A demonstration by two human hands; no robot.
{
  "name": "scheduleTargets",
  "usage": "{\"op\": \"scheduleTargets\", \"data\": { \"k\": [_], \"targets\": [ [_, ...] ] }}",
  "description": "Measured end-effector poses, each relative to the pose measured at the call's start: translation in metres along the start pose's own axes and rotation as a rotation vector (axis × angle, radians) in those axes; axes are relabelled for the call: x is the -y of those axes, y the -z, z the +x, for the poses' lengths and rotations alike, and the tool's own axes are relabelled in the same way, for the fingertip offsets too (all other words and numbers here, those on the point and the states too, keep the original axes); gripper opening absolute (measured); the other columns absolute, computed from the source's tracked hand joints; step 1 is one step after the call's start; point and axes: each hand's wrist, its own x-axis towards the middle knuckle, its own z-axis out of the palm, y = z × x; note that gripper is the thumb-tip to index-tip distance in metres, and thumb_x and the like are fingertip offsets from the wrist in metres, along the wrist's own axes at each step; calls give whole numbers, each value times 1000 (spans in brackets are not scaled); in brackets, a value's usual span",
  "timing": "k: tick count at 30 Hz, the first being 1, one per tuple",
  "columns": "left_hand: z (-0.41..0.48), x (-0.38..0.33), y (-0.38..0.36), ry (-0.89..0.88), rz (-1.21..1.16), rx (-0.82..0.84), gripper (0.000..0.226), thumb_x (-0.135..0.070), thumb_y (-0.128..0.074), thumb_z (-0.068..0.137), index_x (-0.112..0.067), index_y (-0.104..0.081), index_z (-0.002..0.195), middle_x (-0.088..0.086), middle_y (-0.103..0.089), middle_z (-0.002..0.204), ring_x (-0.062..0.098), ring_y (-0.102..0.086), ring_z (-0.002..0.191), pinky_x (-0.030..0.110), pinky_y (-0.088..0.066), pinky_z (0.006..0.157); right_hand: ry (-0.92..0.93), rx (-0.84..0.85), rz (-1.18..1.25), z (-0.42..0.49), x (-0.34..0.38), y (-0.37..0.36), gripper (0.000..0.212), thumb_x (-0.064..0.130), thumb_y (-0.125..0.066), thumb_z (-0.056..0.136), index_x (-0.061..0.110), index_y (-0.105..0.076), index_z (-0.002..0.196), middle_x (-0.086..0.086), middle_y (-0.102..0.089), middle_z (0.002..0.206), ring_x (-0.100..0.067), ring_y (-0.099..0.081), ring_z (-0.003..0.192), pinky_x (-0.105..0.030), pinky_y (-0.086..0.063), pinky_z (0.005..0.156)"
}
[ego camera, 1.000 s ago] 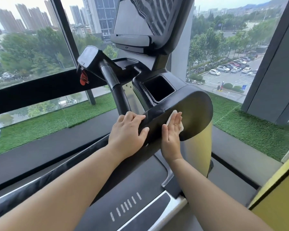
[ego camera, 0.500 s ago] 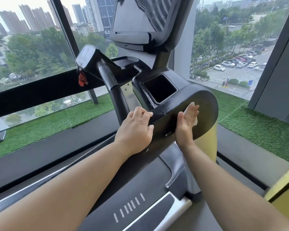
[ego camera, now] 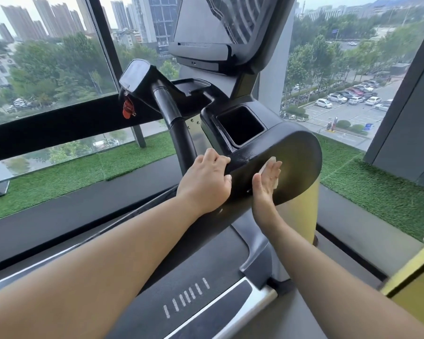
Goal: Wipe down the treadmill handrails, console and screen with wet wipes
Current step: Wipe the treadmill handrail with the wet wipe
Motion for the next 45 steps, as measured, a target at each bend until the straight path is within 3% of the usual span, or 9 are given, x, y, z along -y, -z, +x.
{"op": "scheduleTargets", "data": {
  "k": [3, 6, 12, 17, 24, 28, 34, 39, 45],
  "targets": [
    [-1, 0, 0, 0, 2, 5, 47, -30, -39, 98, -16, -35, 143, 1, -36, 131, 20, -33, 126, 31, -31, 105, -32, -25, 18, 16, -8, 13, 57, 40, -16, 103, 23, 11, 150, 5, 26, 155, -5, 25, 139, -33, 19, 114],
    [-1, 0, 0, 2, 1, 7, 47, -30, -38, 98, -16, -34, 143, 2, -35, 132, 21, -33, 126, 32, -31, 105, -257, -196, 117, 45, 1, 15, 85, 73, -17, 87, 22, 1, 153, 2, 12, 160, -12, 15, 145, -40, 9, 118],
    [-1, -2, 1, -6, 20, 11, 48, -30, -38, 98, -15, -34, 143, 3, -34, 133, 22, -32, 127, 34, -31, 105, 11, 27, 35, -14, -5, -3, 57, 36, -18, 103, 26, 14, 149, 11, 27, 153, 1, 26, 136, -31, 17, 114],
    [-2, -1, 2, -7, 25, 18, 47, -29, -37, 98, -14, -34, 142, 4, -34, 133, 23, -32, 127, 35, -32, 105, -185, -165, 72, 26, 0, 6, 58, 42, -16, 103, 22, 10, 151, 4, 23, 157, -10, 22, 143, -42, 12, 118],
    [-2, -1, 2, -16, 22, 20, 46, -29, -38, 98, -13, -36, 141, 5, -34, 132, 24, -32, 126, 36, -32, 104, 43, 85, -89, -12, -14, -1, 57, 34, -20, 104, 26, 17, 147, 15, 30, 149, 0, 30, 134, -30, 19, 113],
    [-2, 0, 2, -17, 26, 23, 45, -29, -37, 98, -13, -36, 141, 5, -34, 131, 25, -34, 124, 37, -33, 104, -207, -161, 89, 20, 5, 0, 65, 52, -18, 100, 22, 7, 152, 4, 20, 158, -11, 21, 143, -38, 13, 117],
    [-1, 0, 1, -22, 9, 16, 43, -28, -38, 98, -12, -39, 138, 5, -36, 131, 24, -34, 125, 37, -34, 104, 112, 89, -121, -24, -6, -15, 55, 36, -18, 104, 31, 18, 145, 18, 31, 147, 5, 35, 130, -11, 25, 102],
    [-2, 0, 2, -25, 15, 24, 43, -28, -38, 98, -11, -39, 137, 6, -35, 131, 26, -33, 125, 39, -34, 105, -213, -176, 125, 8, 9, -14, 61, 47, -16, 102, 23, 7, 152, 4, 20, 157, -12, 21, 143, -40, 13, 117],
    [-2, 1, 2, -38, 6, 14, 43, -28, -37, 98, -10, -40, 137, 6, -36, 131, 25, -34, 124, 39, -35, 104, 9, 58, -41, -31, 0, -19, 56, 35, -18, 104, 29, 18, 147, 11, 31, 152, 0, 29, 135, -30, 19, 111]
  ]
}}
